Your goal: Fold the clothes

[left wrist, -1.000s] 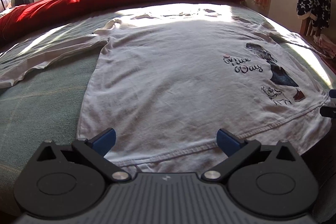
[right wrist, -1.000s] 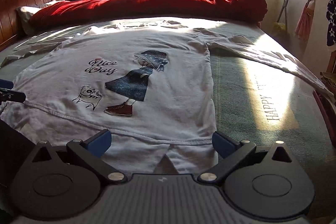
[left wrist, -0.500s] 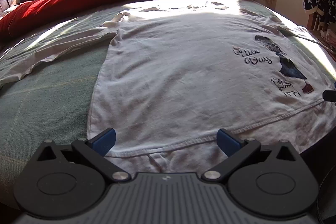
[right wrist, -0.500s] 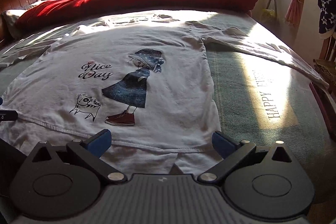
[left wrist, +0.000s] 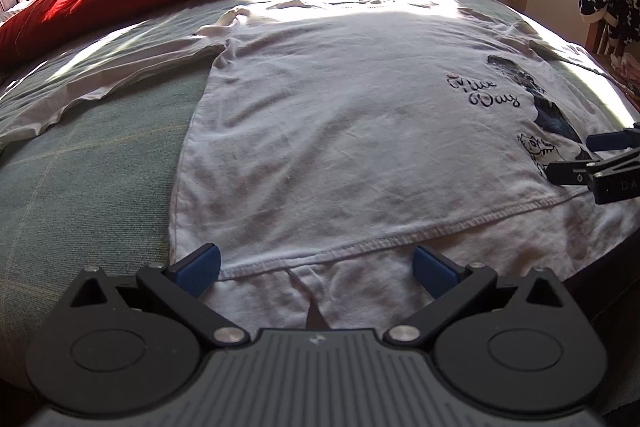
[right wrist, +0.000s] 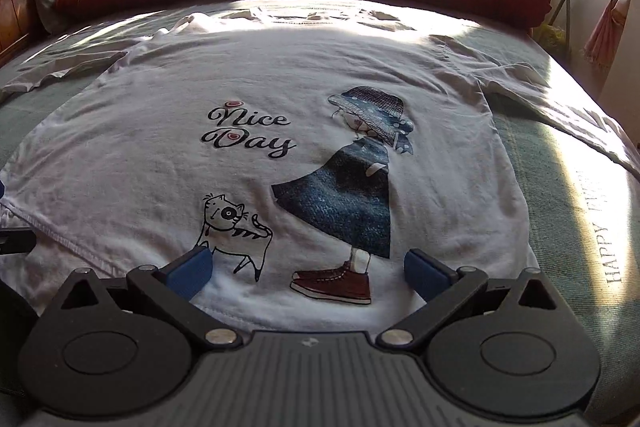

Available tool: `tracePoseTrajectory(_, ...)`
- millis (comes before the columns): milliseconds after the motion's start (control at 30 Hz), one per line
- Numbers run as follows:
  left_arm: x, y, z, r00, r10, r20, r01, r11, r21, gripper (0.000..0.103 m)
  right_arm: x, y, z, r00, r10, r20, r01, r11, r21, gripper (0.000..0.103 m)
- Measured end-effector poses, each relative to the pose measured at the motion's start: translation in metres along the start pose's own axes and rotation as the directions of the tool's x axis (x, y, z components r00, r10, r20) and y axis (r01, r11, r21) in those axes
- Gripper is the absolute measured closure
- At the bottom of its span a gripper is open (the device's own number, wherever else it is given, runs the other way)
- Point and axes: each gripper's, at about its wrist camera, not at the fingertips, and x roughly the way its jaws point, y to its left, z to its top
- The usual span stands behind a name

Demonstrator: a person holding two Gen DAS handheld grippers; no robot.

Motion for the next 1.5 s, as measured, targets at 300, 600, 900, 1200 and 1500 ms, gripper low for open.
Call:
tracePoseTrajectory(300, -0.011, 0.006, -0.006, 1.000, -0.012, -0.009, 0.012, 1.000, 0.000, 0.001, -0.001, -0.003, -0.008, 1.000, -0.002, 0.026, 0.001, 1.000, 0.024, 0.000)
tracePoseTrajectory(600, -0.007, 0.006, 0.039, 0.993, -0.057, 0.104, 0.057, 0.998, 0.005, 0.001, -0.004, -0.004, -0.009, 1.000, -0.008, 0.025, 0.007, 0.999, 0.033, 0.000)
tracePoseTrajectory(900, 0.020, 0.010, 0.012, 0.996, -0.081, 0.049, 0.085, 0.993, -0.077, 0.001, -0.011, -0.008, -0.015, 1.000, 0.010, 0.013, -0.011, 0.997, 0.074, 0.000)
tracePoseTrajectory(1200, 0.014, 0.017, 0.005, 0.993, -0.104, 0.058, 0.108, 0.991, -0.080, 0.001, -0.005, -0.002, 0.000, 0.996, -0.030, -0.090, 0.036, 0.997, 0.066, 0.000)
tracePoseTrajectory(1500, 0.012, 0.021, 0.001, 0.989, -0.128, 0.069, 0.133, 0.989, -0.067, 0.001, 0.000, 0.000, 0.011, 0.984, -0.045, -0.173, 0.059, 0.995, 0.075, 0.000)
